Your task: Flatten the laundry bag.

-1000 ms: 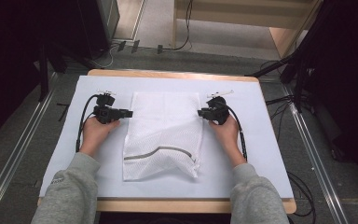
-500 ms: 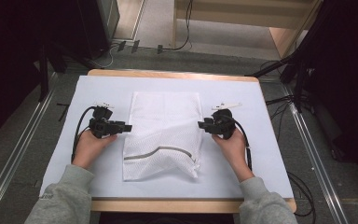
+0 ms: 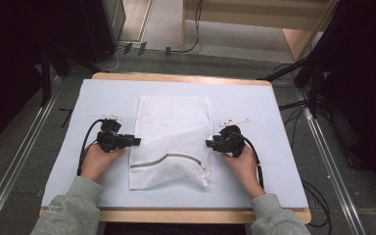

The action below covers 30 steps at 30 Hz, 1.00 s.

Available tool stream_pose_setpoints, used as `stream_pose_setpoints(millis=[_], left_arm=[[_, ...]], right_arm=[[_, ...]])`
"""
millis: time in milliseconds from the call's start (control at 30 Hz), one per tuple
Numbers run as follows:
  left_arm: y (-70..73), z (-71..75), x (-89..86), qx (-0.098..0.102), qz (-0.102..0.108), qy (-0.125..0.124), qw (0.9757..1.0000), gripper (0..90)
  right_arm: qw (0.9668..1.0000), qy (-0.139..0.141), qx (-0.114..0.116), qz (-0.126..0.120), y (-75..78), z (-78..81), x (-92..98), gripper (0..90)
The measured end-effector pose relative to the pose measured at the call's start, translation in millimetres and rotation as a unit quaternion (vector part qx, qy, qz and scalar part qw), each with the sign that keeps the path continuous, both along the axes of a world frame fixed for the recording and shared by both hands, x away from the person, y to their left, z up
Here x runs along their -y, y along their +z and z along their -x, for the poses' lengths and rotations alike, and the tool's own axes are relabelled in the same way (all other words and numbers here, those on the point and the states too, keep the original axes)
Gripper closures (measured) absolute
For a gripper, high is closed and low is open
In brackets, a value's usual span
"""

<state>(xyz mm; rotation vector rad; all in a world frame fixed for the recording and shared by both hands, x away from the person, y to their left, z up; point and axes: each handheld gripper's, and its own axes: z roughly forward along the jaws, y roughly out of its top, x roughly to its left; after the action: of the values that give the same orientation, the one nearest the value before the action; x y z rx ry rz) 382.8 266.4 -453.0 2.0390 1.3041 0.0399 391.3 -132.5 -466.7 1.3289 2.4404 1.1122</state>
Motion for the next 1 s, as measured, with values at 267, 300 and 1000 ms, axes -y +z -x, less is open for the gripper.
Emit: stream_pose_setpoints(millis=[267,300,1000], left_arm=[[-2.0,-1.7,7.2,-0.011,-0.011,-0.004,0.9999,86.5],[-1.6,-3.0,7.5,-0.014,-0.011,-0.007,0.9998,88.6],[5.7,-40.9,-8.1,0.029,-0.003,0.032,0.9990,89.4]], right_arm=[[0.9997,0.014,-0.001,0.022,-2.2,2.0,-6.9,78.6],[0.9995,0.021,-0.004,0.025,-1.8,2.0,-7.2,85.6],[0.9999,0.013,0.001,-0.004,9.3,-41.2,4.9,90.0]])
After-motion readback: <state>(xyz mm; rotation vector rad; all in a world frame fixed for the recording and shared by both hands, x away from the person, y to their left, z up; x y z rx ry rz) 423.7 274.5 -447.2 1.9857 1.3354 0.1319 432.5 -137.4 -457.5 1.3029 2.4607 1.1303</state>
